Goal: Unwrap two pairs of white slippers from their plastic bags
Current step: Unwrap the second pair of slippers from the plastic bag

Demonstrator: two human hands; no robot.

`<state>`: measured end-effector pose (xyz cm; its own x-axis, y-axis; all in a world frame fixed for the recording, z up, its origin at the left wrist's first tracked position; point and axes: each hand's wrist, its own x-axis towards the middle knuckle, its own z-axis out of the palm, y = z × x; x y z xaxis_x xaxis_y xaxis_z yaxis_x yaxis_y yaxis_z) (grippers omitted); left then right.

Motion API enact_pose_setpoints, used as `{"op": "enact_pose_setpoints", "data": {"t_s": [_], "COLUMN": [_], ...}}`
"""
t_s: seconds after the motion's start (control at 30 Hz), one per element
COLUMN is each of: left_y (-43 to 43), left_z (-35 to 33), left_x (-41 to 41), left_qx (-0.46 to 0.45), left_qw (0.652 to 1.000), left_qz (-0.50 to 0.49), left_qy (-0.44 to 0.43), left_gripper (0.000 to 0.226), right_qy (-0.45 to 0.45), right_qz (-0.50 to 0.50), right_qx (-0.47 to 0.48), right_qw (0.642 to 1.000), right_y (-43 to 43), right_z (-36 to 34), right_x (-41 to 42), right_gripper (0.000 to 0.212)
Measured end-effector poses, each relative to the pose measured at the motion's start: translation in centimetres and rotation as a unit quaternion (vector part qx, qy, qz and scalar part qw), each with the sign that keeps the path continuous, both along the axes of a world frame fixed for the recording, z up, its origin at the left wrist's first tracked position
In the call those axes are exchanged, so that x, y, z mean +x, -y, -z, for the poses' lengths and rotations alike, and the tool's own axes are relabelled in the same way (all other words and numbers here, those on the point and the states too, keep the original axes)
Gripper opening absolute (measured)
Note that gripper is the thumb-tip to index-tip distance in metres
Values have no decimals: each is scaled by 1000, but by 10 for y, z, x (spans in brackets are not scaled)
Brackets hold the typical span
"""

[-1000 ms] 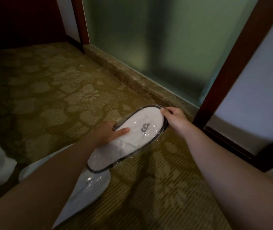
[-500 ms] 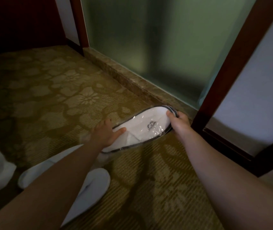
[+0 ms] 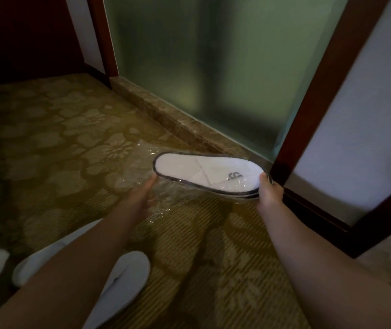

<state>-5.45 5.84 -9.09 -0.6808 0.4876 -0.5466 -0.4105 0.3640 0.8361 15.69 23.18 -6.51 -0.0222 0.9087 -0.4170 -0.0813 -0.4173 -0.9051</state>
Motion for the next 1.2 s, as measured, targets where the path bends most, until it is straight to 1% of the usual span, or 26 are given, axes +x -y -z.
{"op": "enact_pose_setpoints", "data": {"t_s": [0.03,0.07,0.13,0.2,0.3,0.4,0.43,0.57,0.67,0.73,0.8,0.87,1.03,1.2], "left_y": [-3,-7,-12,-12,-11,-8,-6,1,10,16,20,22,28,35], "left_z": [-5,-7,-10,-12,-13,-15,-17,-16,-13,-11,-9,-9,-8,-8], "left_x": [3,3,3,3,7,4,3,-5,-13,-14,-12,-11,-20,-25], "left_qx": [53,106,149,143,120,134,138,157,112,60,20,-8,-53,-56], "left_qw": [998,993,985,983,984,980,979,973,980,991,997,997,992,986], "left_qz": [-1,-19,-73,-112,-132,-149,-149,-169,-159,-110,-44,-16,-49,-110], "left_qy": [29,48,51,30,-6,5,8,1,-38,-51,-56,-72,-105,-108], "left_gripper": [61,51,50,48,32,40,37,13,2,12,16,21,21,24], "right_qy": [0,1,1,1,5,4,4,18,33,39,51,55,49,52], "right_qz": [-8,-17,-24,-23,-19,-11,-8,1,14,26,40,54,98,153], "right_qx": [-5,-11,-17,-20,-25,-34,-35,-38,-28,-20,-9,-10,-31,-62], "right_qw": [1000,1000,1000,1000,999,999,999,999,999,999,998,997,994,985], "right_y": [0,1,2,2,1,-1,-3,-7,-10,-11,-13,-14,-16,-16], "right_z": [0,0,0,0,0,2,3,5,6,7,7,6,2,2], "right_x": [-1,-1,-1,0,4,9,11,23,30,35,40,45,56,63], "right_gripper": [44,45,46,46,44,42,43,46,47,46,46,48,52,55]}}
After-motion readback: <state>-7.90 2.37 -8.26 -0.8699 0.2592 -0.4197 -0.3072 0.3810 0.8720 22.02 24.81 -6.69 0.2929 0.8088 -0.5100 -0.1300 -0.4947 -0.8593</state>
